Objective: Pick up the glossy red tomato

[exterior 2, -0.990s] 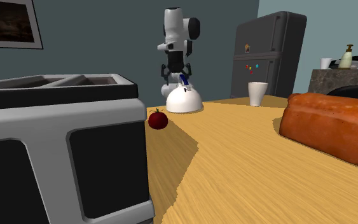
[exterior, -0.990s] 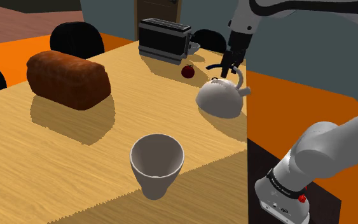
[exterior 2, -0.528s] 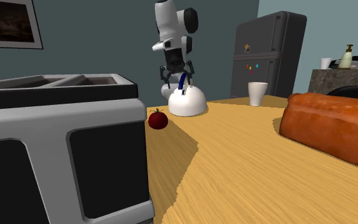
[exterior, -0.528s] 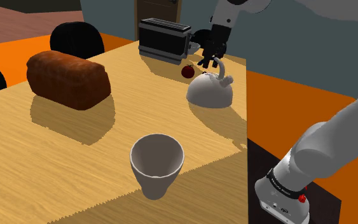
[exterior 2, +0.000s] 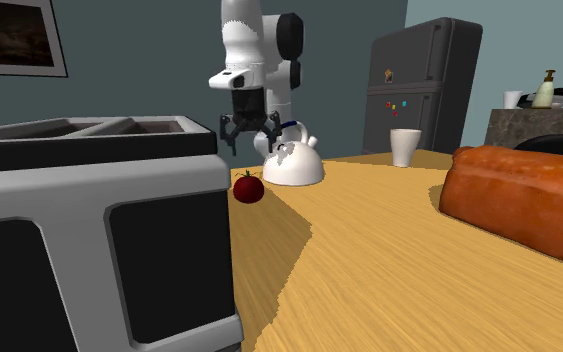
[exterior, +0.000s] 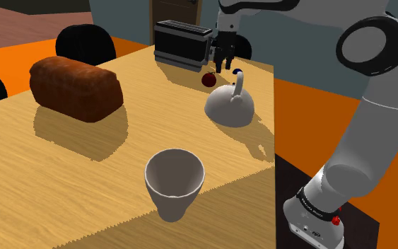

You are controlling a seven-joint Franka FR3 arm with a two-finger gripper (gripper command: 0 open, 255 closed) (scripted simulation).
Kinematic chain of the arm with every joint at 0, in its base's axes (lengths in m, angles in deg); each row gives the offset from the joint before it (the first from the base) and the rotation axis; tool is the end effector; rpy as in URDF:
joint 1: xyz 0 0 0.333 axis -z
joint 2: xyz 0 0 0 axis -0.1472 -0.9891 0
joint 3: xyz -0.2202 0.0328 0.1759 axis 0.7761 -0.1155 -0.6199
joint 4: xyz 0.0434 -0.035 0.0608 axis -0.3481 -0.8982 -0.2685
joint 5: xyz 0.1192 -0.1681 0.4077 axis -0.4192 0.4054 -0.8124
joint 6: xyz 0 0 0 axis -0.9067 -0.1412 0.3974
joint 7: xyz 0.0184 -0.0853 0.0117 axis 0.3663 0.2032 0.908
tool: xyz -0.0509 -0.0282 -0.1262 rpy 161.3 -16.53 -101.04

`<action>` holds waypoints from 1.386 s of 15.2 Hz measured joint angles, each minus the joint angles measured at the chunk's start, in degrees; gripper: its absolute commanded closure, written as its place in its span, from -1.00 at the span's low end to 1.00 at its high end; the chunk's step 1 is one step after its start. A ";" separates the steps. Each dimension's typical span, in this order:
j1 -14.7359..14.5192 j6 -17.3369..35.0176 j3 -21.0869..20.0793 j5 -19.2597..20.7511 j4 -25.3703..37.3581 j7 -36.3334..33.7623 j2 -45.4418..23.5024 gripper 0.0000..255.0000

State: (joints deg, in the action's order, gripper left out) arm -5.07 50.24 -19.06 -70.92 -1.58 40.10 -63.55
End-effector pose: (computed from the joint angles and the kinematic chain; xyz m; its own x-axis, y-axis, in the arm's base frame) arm 0.6562 -0.0478 0.4779 0.9669 0.1990 -0.1594 0.1932 -0.9798 -0.0511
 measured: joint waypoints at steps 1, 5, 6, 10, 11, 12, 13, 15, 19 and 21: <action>0.08 -1.47 0.01 0.15 4.03 0.57 -2.97 -1.00; 0.34 -4.12 -0.01 0.47 13.93 2.13 -11.27 -1.00; 0.33 -3.85 -0.02 0.49 14.07 2.16 -11.73 -1.00; 0.37 -0.68 0.00 0.53 10.32 2.29 -11.19 -1.00; 0.38 -0.03 0.00 0.53 9.80 2.31 -11.31 -1.00; 0.34 0.23 -0.02 0.52 9.54 2.25 -11.33 1.00; 0.32 0.34 -0.03 0.52 9.48 2.22 -11.35 1.00; 0.31 0.43 -0.02 0.53 9.42 2.20 -11.30 1.00; 0.31 0.50 -0.01 0.54 9.27 2.17 -11.21 1.00; 0.31 0.53 -0.01 0.54 9.25 2.17 -11.20 1.00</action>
State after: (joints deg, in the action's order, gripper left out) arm -4.76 50.77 -19.08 -70.38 7.67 42.27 -74.74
